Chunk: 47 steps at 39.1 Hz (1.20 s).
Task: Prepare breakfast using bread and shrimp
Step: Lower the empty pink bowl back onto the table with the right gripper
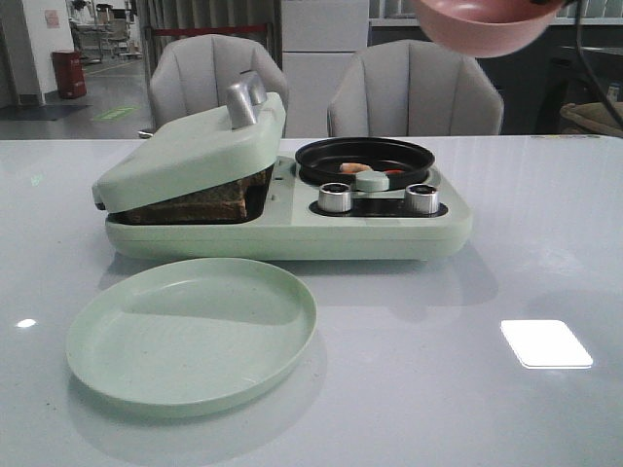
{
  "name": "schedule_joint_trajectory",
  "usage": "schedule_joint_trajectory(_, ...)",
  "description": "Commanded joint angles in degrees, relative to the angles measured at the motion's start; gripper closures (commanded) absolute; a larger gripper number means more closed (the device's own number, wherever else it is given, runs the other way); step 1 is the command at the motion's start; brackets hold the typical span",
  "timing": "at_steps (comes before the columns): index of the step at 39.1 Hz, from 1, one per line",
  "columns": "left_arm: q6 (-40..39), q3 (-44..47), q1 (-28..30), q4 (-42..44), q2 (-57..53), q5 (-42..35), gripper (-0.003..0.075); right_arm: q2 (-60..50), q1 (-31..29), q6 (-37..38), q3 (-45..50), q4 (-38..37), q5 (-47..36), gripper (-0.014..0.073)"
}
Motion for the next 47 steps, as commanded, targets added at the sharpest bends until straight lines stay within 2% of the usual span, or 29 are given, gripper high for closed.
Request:
schedule_joint_trajectory(1,-0.7,-1.6,-0.2,-1.2,0.6,-3.8,0.0606,-3.8,-2.5,0.2,-2.1,0.1,4.8,0.0452)
schedule_joint_trajectory(7,-0.7,-1.6,-0.2,-1.2,0.6,-3.8,0.0606,-3.8,-5.9,0.1,-2.1,0.1,13.9,0.0452)
schedule_joint_trajectory(17,-0.7,-1.6,-0.2,-1.2,0.6,-3.8,0.0606,-1.2,-10.7,-0.9,-2.1,0.5,22.5,0.0452)
schedule_joint_trajectory(21,-0.7,-1.6,-0.2,-1.2,0.6,-3.8,0.0606,1.3,-10.7,-4.0,-2.1,0.5,25.4,0.0452)
schedule_joint_trajectory(29,-0.7,-1.6,-0.2,-1.2,0.6,-3.8,0.0606,6.0,-10.7,-8.4,-2.1,5.8,25.2,0.0452)
schedule_joint_trajectory(41,-0.7,-1.6,-0.2,-1.2,0.6,-3.8,0.0606,12.3,-10.7,-9.1,-2.1,5.8,26.0,0.0452)
schedule_joint_trajectory(47,-0.7,-1.6,-0.2,-1.2,0.6,-3.8,0.0606,13.4,-10.5,-12.3,-2.1,5.7,24.9,0.0447)
